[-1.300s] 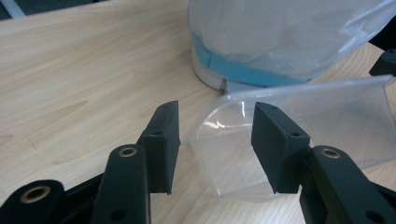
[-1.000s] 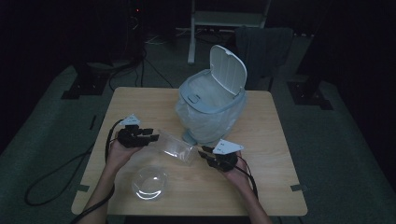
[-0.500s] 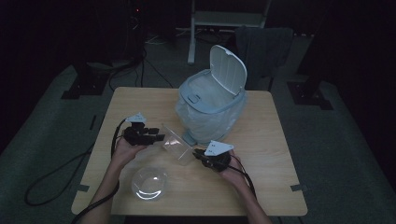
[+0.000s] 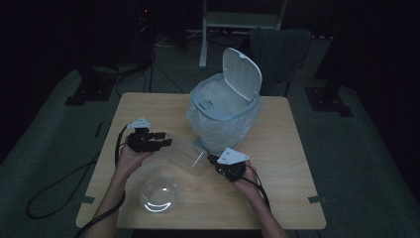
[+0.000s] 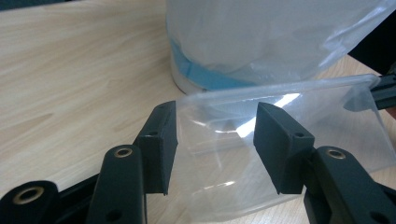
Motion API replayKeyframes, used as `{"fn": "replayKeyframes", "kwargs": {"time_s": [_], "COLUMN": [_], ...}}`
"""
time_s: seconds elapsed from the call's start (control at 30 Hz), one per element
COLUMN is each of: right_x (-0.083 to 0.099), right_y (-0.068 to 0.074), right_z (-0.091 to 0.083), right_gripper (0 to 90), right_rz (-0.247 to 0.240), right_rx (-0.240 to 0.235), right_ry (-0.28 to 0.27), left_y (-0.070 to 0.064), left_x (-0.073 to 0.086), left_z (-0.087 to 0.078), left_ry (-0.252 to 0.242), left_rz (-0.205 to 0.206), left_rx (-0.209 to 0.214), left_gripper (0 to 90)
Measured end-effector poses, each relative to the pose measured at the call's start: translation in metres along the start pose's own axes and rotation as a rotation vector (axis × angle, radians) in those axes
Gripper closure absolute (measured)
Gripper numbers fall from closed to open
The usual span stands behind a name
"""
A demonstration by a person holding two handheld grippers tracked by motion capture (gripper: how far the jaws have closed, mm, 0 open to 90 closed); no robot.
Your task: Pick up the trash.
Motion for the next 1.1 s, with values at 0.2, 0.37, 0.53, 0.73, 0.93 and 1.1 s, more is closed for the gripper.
{"fn": "replayKeyframes", "kwargs": {"time_s": [0.2,0.37,0.53,0.73,0.93,1.1], "right_x": [-0.003,-0.006,-0.010,-0.018,-0.015,-0.015], "right_y": [-0.005,-0.008,-0.009,-0.011,-0.008,-0.010], "right_z": [-0.003,-0.006,-0.010,-0.013,-0.012,-0.016], "right_gripper": [87.0,87.9,88.5,90.0,90.0,84.9], "right_rz": [0.032,0.051,0.044,0.040,0.063,0.066], "right_rx": [0.023,0.029,0.042,0.056,0.020,-0.004], "right_ry": [-0.020,-0.038,-0.048,-0.061,-0.067,-0.084], "left_y": [0.004,0.010,0.013,0.015,0.010,-0.001], "left_x": [-0.002,-0.001,0.002,0.004,0.012,0.017], "left_z": [-0.009,-0.016,-0.020,-0.023,-0.022,-0.025], "left_ry": [-0.027,-0.039,-0.043,-0.041,-0.023,-0.018], "left_rz": [-0.007,-0.018,-0.028,-0.032,-0.026,-0.008], "left_rx": [-0.016,-0.028,-0.040,-0.044,-0.027,0.005], "left_gripper": [50.3,50.3,50.3,50.3,50.2,49.9]}}
Point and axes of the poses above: each handheld gripper's, and its own axes: z roughly forward along the jaws, x roughly out of its underside, y roughly to its left, the point moved 9 cm from there along z, roughly forward along the jaws, and after that the axes turned 5 degrees about -x, right-handed, at the moved point
